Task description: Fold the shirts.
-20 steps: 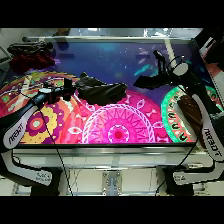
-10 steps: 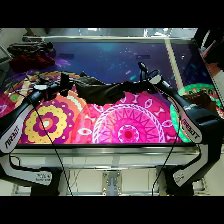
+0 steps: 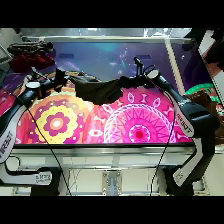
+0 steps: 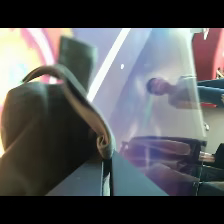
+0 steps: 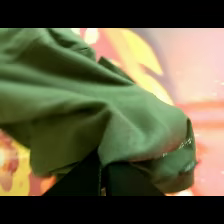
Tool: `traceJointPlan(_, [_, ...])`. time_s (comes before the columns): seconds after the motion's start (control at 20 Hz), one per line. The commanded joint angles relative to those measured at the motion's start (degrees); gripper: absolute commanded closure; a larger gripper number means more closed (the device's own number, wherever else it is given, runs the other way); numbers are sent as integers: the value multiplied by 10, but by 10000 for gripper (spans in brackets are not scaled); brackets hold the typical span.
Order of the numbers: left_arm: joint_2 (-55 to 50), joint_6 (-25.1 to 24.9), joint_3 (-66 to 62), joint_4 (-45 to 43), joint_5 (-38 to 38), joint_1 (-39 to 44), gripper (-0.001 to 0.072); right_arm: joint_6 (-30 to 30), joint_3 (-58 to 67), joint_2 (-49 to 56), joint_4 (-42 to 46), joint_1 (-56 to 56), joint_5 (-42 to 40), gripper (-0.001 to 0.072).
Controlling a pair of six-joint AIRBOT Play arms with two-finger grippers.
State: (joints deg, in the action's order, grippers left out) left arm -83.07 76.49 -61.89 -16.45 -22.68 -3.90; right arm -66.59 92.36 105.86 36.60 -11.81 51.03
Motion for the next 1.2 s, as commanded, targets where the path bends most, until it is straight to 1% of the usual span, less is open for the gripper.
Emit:
traceJointPlan(0.0, [111,-102,-1,0,-40,-50,697,-4,70,-74,79,23,151,702])
traceJointPlan(0.1, [209,-125,0,0,-90,-87,697,-20,130,-158,129,29,214,702])
traceJointPlan(0.2, [315,-138,0,-3,-118,-116,697,-32,205,-243,161,25,255,702])
traceJointPlan(0.25, [371,-140,-1,-12,-119,-125,697,-33,243,-285,161,22,266,702])
traceJointPlan(0.35, [475,-140,-1,-24,-118,-136,697,-34,283,-365,161,13,257,702])
traceJointPlan(0.4, [520,-140,-1,-37,-113,-138,697,-35,283,-403,160,9,256,703])
traceJointPlan(0.45, [565,-140,-1,-67,-97,-138,698,-50,280,-436,160,9,262,703])
traceJointPlan(0.55, [627,-139,-1,-122,-63,-138,698,-60,266,-487,168,9,268,703])
traceJointPlan(0.6, [642,-139,0,-143,-67,-138,698,-60,260,-498,180,9,263,703])
traceJointPlan(0.65, [645,-129,0,-159,-94,-138,698,-60,255,-500,194,10,258,703])
traceJointPlan(0.7, [632,-106,0,-176,-146,-138,698,-60,246,-494,215,11,251,702])
traceJointPlan(0.8, [576,-59,5,-210,-262,-138,698,-60,214,-464,247,11,238,704])
traceJointPlan(0.85, [542,-49,15,-213,-310,-136,698,-59,196,-436,251,11,226,703])
traceJointPlan(0.9, [504,-49,35,-215,-342,-132,699,-59,182,-402,249,11,204,703])
traceJointPlan(0.95, [471,-49,61,-232,-345,-122,699,-57,171,-358,242,10,170,704])
traceJointPlan(1.05, [419,-44,114,-297,-317,-101,699,-37,169,-250,201,10,99,704])
traceJointPlan(1.15, [377,0,172,-367,-263,-89,699,-12,169,-139,118,9,22,705])
